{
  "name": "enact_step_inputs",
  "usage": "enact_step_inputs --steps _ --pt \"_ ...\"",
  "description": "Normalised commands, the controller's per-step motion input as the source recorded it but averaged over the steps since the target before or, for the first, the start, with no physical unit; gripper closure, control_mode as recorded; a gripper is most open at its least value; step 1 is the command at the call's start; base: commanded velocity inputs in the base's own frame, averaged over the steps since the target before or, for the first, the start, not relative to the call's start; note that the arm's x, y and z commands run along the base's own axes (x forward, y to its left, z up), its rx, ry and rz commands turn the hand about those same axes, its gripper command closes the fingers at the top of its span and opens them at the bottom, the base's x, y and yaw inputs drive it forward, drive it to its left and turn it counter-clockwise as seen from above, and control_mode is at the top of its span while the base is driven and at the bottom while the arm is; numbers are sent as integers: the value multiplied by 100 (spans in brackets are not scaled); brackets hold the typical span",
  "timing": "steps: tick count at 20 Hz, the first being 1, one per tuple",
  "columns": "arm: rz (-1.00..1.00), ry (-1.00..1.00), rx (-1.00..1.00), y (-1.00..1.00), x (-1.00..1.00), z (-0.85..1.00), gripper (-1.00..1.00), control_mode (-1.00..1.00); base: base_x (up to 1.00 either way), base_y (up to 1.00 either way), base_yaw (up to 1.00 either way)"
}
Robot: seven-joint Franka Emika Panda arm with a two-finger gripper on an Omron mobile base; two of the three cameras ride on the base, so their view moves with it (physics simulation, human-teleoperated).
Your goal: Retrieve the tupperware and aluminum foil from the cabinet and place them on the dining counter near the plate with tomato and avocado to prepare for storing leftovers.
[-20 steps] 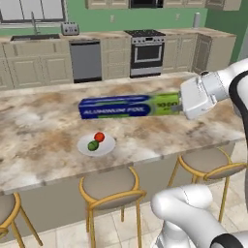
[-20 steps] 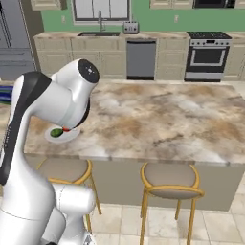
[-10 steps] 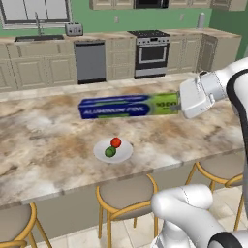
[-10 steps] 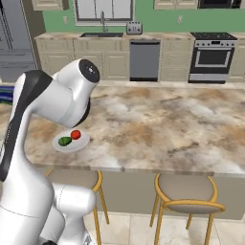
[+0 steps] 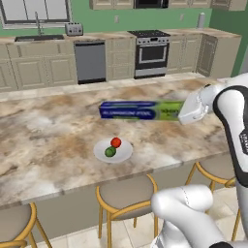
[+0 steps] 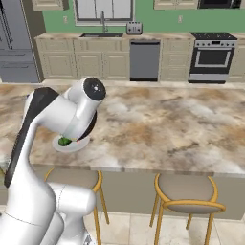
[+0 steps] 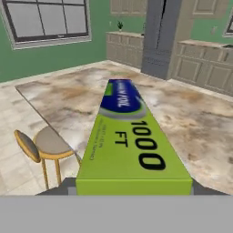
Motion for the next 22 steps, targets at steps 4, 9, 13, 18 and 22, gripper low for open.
enact_step_inputs --steps 4,9,13,18,22 --pt "-39 -5 0 -33 13 -67 100 -100 0 0 0" --pt "-44 -8 0 -13 22 -66 100 -100 0 0 0" --pt "-35 -1 2 -3 48 -51 100 -100 0 0 0" --pt "-17 6 15 -5 34 -29 100 -100 0 0 0" --pt "-2 15 12 -7 27 -19 100 -100 0 0 0"
